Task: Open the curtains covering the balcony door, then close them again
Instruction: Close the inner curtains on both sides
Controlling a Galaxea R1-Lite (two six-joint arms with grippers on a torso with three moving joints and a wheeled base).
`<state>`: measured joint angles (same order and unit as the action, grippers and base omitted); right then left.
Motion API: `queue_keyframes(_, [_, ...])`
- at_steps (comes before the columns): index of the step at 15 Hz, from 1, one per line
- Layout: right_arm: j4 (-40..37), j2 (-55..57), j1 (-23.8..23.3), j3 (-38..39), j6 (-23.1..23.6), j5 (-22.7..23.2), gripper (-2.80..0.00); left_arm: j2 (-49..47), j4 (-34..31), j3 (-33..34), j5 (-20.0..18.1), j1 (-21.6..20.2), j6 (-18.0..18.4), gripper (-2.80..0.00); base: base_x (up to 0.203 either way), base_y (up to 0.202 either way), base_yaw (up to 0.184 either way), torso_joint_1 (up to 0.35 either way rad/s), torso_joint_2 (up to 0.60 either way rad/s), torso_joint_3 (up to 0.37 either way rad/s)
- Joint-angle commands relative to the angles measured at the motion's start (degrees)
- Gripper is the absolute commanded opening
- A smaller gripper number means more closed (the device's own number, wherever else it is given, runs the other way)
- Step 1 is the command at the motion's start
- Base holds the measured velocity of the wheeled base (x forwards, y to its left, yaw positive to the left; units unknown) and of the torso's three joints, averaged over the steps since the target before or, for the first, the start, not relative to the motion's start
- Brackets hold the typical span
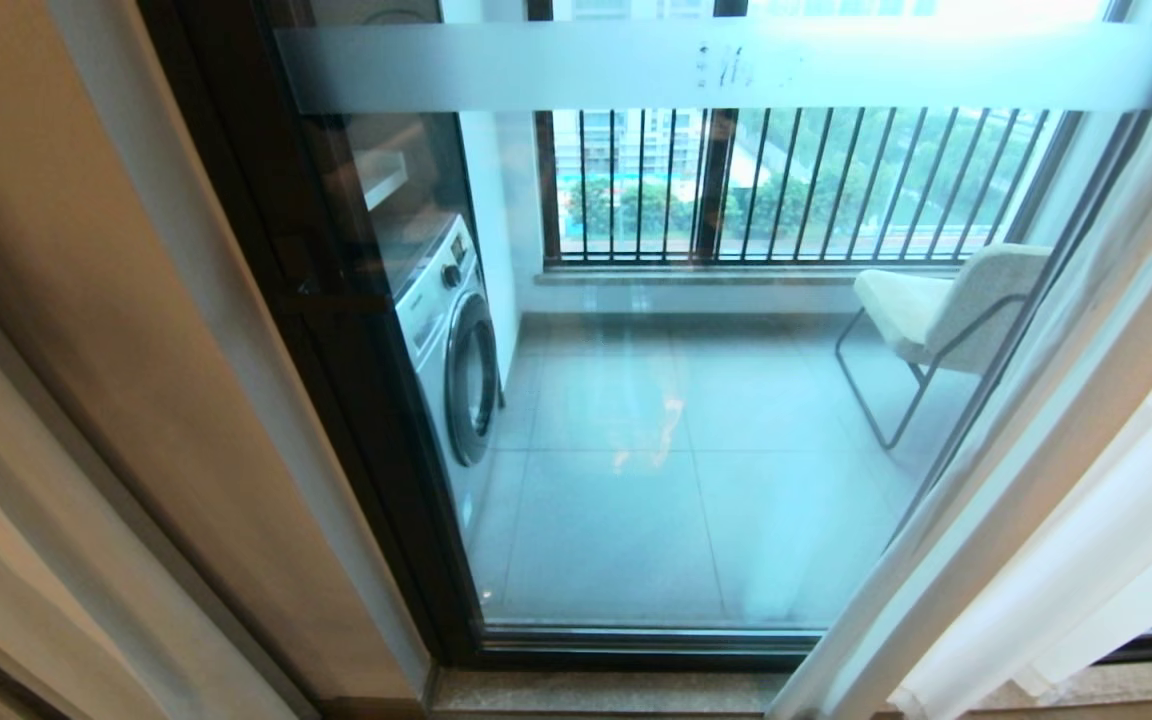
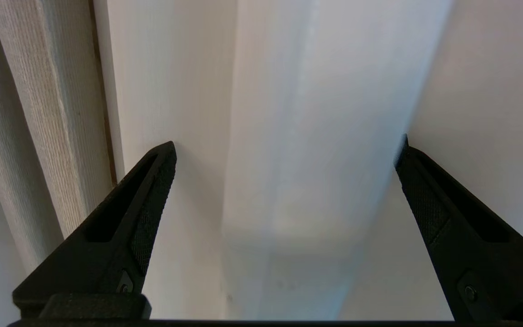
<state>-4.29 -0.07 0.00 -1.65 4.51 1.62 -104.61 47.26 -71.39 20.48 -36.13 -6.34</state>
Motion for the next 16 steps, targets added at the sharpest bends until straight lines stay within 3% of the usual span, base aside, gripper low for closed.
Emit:
queue_keyframes(1, [-0.02, 0.07, 0.0, -0.02, 0.06, 0.05, -2.8, -1.6, 0.29, -1.59, 0.09, -0.54, -0.08, 0.0, 0.0, 0.0, 0.0, 0.0, 0.0, 0.0])
queue_keyframes(6, [-0.02, 0.07, 0.0, -0.02, 0.06, 0.05, -2.8, -2.18, 0.37, -1.83, -0.91, -1.05, -0.08, 0.0, 0.0, 0.0, 0.0, 0.0, 0.0, 0.0])
queue_keyframes(7, [-0.02, 0.07, 0.0, -0.02, 0.06, 0.05, -2.8, -2.18, 0.37, -1.83, -0.97, -1.05, -0.08, -2.8, 0.0, 0.0, 0.0, 0.0, 0.0, 0.0])
queue_keyframes(16, [-0.02, 0.07, 0.0, -0.02, 0.06, 0.05, -2.8, -1.58, 0.37, -1.47, -0.9, -1.22, -0.08, -2.8, 0.0, 0.0, 0.0, 0.0, 0.0, 0.0])
